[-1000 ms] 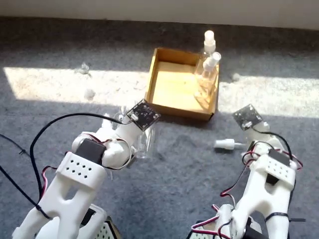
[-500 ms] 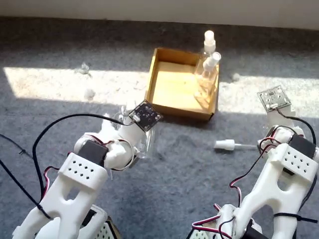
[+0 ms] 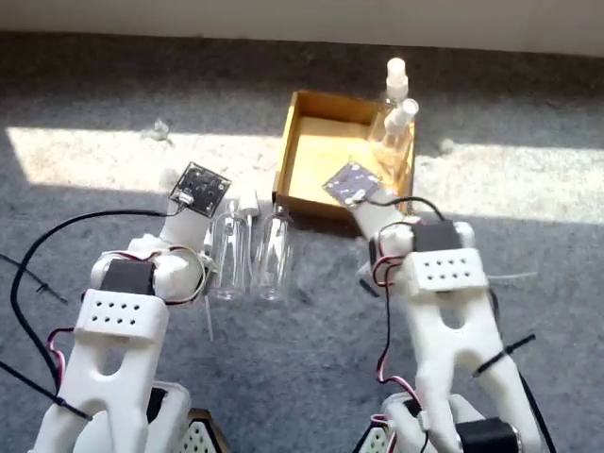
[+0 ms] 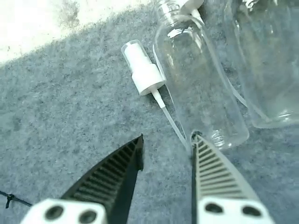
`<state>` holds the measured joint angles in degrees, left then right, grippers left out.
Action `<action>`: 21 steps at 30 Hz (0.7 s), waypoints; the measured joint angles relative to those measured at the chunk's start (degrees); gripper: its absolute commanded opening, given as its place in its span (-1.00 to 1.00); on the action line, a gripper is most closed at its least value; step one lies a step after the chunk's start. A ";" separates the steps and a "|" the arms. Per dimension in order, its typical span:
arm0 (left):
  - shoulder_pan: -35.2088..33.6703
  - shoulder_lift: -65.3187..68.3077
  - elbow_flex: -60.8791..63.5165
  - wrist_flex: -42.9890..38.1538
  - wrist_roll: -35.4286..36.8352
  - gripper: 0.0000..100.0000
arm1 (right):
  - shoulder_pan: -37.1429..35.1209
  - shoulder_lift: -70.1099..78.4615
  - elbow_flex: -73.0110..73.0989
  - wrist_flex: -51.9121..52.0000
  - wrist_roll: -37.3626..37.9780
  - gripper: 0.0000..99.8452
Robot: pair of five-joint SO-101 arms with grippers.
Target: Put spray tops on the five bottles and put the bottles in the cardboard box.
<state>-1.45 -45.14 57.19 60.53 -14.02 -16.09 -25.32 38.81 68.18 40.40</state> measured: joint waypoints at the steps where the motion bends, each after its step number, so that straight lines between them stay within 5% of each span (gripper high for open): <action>1: -0.26 0.00 1.23 -1.41 0.00 -0.67 | -2.64 2.55 -0.26 0.00 -0.18 -0.93; 9: -0.79 0.00 3.25 -6.59 0.00 -0.67 | -5.71 22.07 -11.87 -1.05 1.32 -0.63; 21: -0.62 0.00 3.96 -6.86 0.00 -0.67 | -5.19 23.82 -13.19 2.29 2.11 -0.27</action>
<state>-2.07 -45.14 61.14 53.67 -14.02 -21.27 -1.49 25.63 70.46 42.51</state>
